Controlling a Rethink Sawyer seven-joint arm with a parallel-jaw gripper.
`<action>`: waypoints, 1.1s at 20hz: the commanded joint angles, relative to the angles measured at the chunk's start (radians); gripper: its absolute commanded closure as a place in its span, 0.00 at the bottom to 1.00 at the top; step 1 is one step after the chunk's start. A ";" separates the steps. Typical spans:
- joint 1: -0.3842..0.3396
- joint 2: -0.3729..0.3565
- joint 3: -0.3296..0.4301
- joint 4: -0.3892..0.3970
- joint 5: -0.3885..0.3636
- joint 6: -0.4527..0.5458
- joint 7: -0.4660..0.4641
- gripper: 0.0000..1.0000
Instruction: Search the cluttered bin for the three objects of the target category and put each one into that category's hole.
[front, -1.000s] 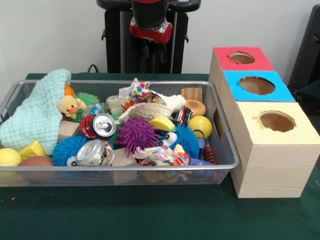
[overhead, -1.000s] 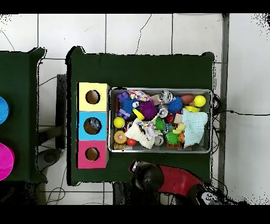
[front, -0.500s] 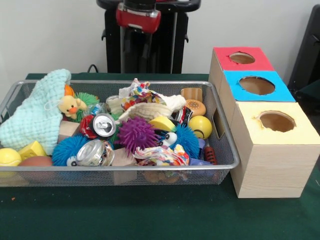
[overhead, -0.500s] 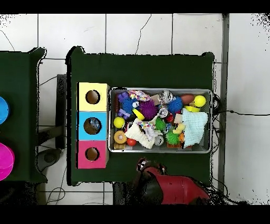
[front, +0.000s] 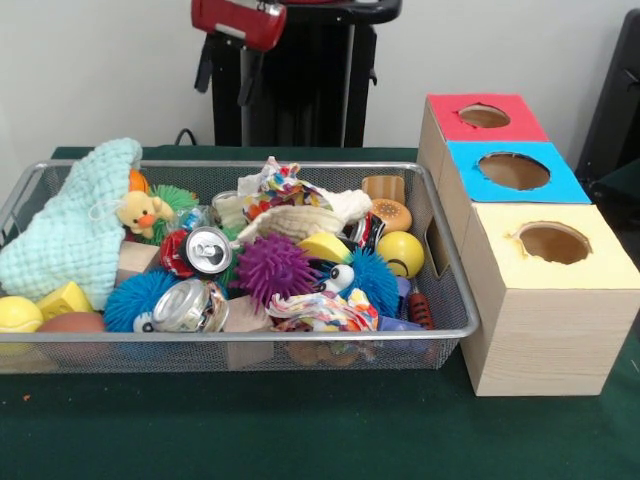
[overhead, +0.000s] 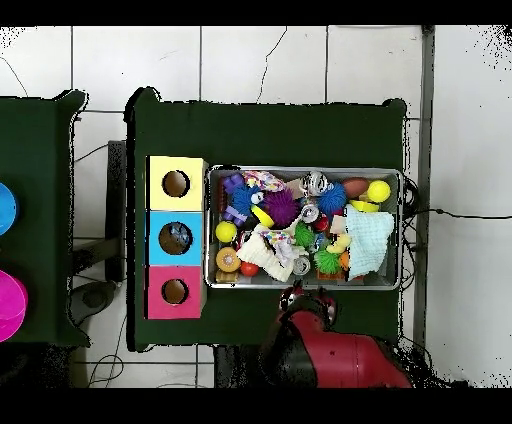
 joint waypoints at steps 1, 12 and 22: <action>0.072 0.280 -0.118 -0.232 0.029 -0.319 0.089 0.00; 0.080 0.476 -0.117 -0.304 0.171 -0.458 0.062 0.00; 0.054 0.553 -0.126 -0.349 0.179 -0.505 0.066 0.00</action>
